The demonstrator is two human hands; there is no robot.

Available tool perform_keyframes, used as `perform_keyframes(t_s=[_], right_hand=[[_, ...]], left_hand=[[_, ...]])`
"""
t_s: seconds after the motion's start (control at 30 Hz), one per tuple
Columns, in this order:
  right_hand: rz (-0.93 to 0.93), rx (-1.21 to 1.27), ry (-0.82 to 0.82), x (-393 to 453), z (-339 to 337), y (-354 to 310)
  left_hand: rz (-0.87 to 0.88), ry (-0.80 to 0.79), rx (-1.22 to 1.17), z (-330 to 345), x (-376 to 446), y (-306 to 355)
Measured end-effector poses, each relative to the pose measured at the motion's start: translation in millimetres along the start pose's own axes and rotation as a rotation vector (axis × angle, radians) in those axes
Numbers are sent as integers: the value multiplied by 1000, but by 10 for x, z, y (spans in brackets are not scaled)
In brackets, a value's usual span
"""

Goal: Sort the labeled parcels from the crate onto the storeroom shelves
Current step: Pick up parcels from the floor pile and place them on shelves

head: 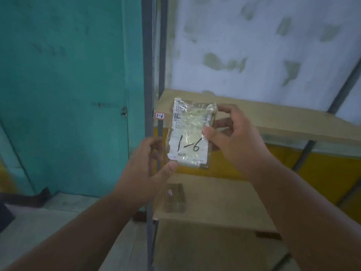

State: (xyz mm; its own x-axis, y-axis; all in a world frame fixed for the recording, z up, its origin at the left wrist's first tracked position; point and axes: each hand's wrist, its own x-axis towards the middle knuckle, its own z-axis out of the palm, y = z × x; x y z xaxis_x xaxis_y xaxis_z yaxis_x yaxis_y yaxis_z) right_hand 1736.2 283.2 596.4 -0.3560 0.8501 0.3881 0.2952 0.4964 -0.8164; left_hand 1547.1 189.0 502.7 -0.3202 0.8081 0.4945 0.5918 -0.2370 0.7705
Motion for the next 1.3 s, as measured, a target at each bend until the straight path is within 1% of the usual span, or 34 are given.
perform_keyframes(t_s=[0.13, 0.2, 0.33, 0.43, 0.53, 0.63, 0.67, 0.73, 0.77, 0.8, 0.9, 0.97, 1.03, 1.1, 1.17, 1.3], right_hand=[[8, 104, -19, 388, -162, -337], [32, 115, -44, 607, -197, -393], [117, 123, -124, 1207, -164, -318], [210, 140, -182, 1699, -87, -195], [257, 68, -250, 2048, 61, -55], [252, -35, -277, 2282, 201, 96], [233, -117, -290, 2327, 225, 131], [144, -416, -286, 2371, 221, 166], [82, -533, -243, 2368, 205, 173], [15, -580, -190, 2344, 187, 175], [-255, -501, -74, 2104, 170, 105], [-470, -438, -45, 1864, 203, 45], [-634, -332, -46, 1589, 277, -23], [-734, -252, -45, 1349, 410, -93], [-805, -224, -52, 1179, 635, -180], [-892, -174, -106, 953, 1343, -476]], left_hand=[[88, 53, 163, -52, 248, 119], [99, 92, 200, -52, 382, 159], [78, 178, 220, 1, 601, 159], [51, 211, 277, 92, 685, 135], [0, 233, 290, 211, 771, 122], [-20, 274, 279, 316, 845, 77], [-22, 285, 283, 347, 864, 67], [-29, 307, 300, 404, 896, 43], [-35, 313, 303, 430, 912, 35], [-38, 317, 307, 455, 923, 22], [-36, 331, 331, 474, 912, -27], [-39, 339, 340, 435, 879, -77], [-53, 353, 360, 347, 816, -145], [-83, 379, 383, 203, 729, -245], [-111, 409, 419, -3, 614, -364], [-207, 471, 487, -639, 260, -635]])
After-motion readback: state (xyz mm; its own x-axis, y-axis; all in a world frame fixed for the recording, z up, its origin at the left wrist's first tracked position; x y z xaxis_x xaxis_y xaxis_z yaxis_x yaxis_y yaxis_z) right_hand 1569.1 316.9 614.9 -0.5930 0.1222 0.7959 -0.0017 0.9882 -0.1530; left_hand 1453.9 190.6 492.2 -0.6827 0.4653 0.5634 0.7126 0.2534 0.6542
